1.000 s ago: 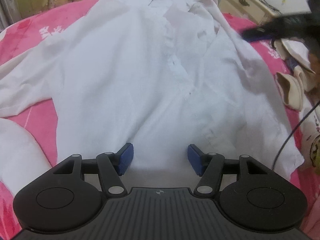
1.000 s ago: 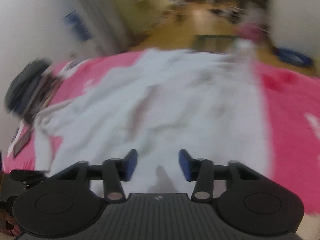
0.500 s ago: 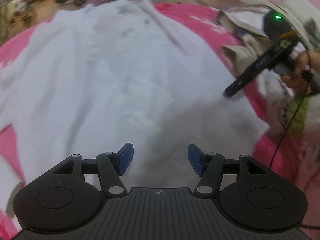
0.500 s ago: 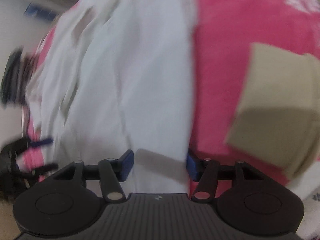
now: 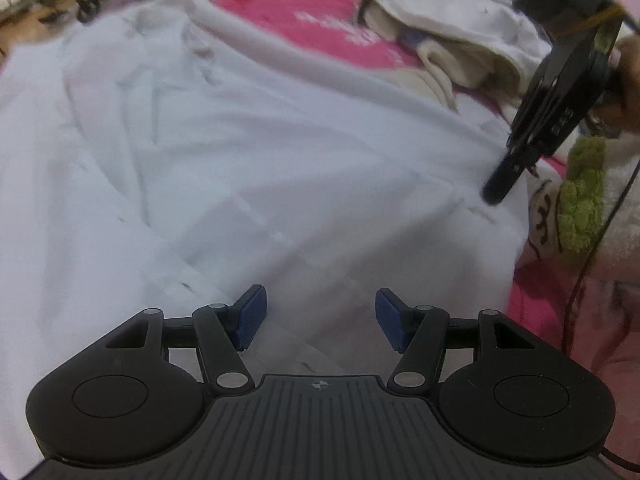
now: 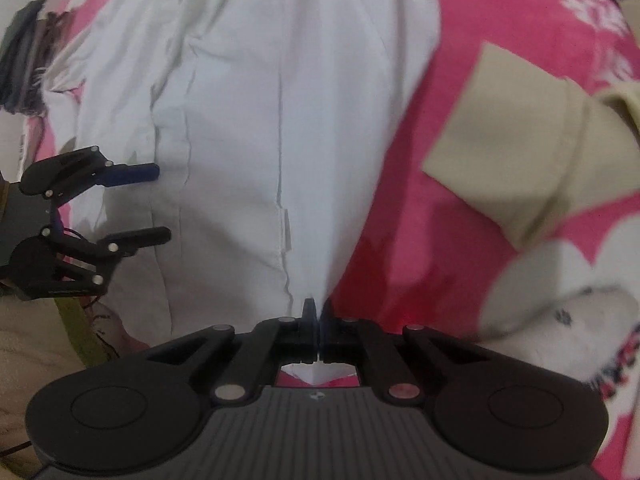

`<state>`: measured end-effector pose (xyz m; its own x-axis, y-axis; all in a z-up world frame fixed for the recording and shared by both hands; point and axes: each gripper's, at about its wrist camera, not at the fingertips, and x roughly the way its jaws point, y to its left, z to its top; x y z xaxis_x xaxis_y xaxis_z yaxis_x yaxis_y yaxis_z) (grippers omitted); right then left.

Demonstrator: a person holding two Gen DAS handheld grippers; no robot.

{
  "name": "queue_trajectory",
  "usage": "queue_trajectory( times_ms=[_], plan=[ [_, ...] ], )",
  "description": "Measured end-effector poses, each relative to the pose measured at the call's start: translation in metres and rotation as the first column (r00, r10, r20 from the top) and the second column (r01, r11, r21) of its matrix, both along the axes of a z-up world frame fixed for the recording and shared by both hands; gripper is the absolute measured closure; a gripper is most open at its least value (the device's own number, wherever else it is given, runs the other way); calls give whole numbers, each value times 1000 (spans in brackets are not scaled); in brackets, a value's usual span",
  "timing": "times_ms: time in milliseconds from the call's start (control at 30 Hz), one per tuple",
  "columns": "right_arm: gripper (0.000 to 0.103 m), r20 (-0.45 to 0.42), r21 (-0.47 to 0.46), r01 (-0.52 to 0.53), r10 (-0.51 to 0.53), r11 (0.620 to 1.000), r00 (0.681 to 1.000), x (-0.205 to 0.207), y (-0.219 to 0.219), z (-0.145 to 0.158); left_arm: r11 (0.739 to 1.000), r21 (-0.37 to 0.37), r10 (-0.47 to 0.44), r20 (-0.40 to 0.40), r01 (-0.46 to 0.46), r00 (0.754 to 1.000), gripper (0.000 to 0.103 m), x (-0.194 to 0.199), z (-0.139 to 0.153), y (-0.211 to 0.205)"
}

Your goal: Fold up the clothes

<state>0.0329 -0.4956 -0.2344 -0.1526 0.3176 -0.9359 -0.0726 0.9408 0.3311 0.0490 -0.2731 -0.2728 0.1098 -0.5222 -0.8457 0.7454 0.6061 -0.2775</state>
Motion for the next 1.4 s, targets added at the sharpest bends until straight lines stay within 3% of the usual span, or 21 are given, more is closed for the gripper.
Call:
queue_trajectory(
  times_ms=[67, 267, 367, 400, 433, 500, 567, 667, 900, 967, 1000, 1033, 1100, 1300, 1400],
  plan=[
    [102, -43, -19, 12, -13, 1000, 999, -2, 6, -9, 1000, 8, -17, -30, 18, 999, 43, -3, -9, -6],
    [102, -146, -89, 54, -67, 995, 987, -5, 25, -44, 1000, -5, 7, -13, -7, 1000, 42, -2, 4, 8],
    [97, -143, -83, 103, -114, 991, 983, 2, 26, -36, 1000, -13, 20, -4, -20, 1000, 42, -2, 11, 15],
    [80, -137, -81, 110, -120, 991, 983, 4, 25, -30, 1000, -15, 24, -2, -24, 1000, 42, -1, 14, 17],
    [53, -131, -80, 117, -126, 990, 983, 6, 24, -24, 999, -17, 28, 1, -28, 1000, 42, -1, 16, 19],
    [43, -49, -80, 134, -139, 988, 989, 14, 18, -1, 999, -22, 36, 7, -36, 999, 42, -1, 20, 24],
    [42, 33, -78, 152, -150, 985, 988, 21, 12, 22, 998, 8, 62, 56, -63, 996, 41, 7, 33, 36],
    [36, 204, 28, 263, -263, 965, 943, 39, -16, 48, 991, 56, 117, 121, -124, 986, 41, 24, 47, 54],
    [39, 331, 11, 308, -294, 951, 897, 83, -34, 4, 949, 140, 260, 152, -281, 953, 41, 55, 24, 75],
    [46, 367, 7, 321, -301, 947, 880, 95, -40, -9, 944, 150, 273, 139, -293, 952, 41, 57, 17, 82],
    [56, 384, 6, 327, -304, 945, 872, 102, -42, -15, 942, 158, 275, 136, -295, 952, 41, 58, 13, 82],
    [73, 402, 4, 334, -307, 943, 863, 108, -45, -21, 941, 165, 275, 132, -294, 952, 41, 58, 9, 82],
    [91, 395, 37, 337, -323, 941, 860, 105, -44, -18, 939, 174, 276, 126, -295, 953, 41, 58, 5, 87],
    [92, 503, 98, 312, -318, 945, 804, 92, -31, 33, 920, 165, 342, 95, -354, 935, 41, 59, -2, 102],
    [92, 597, 95, 197, -214, 976, 773, 86, 1, 70, 911, 153, 375, 80, -383, 924, 41, 60, -3, 108]
  ],
)
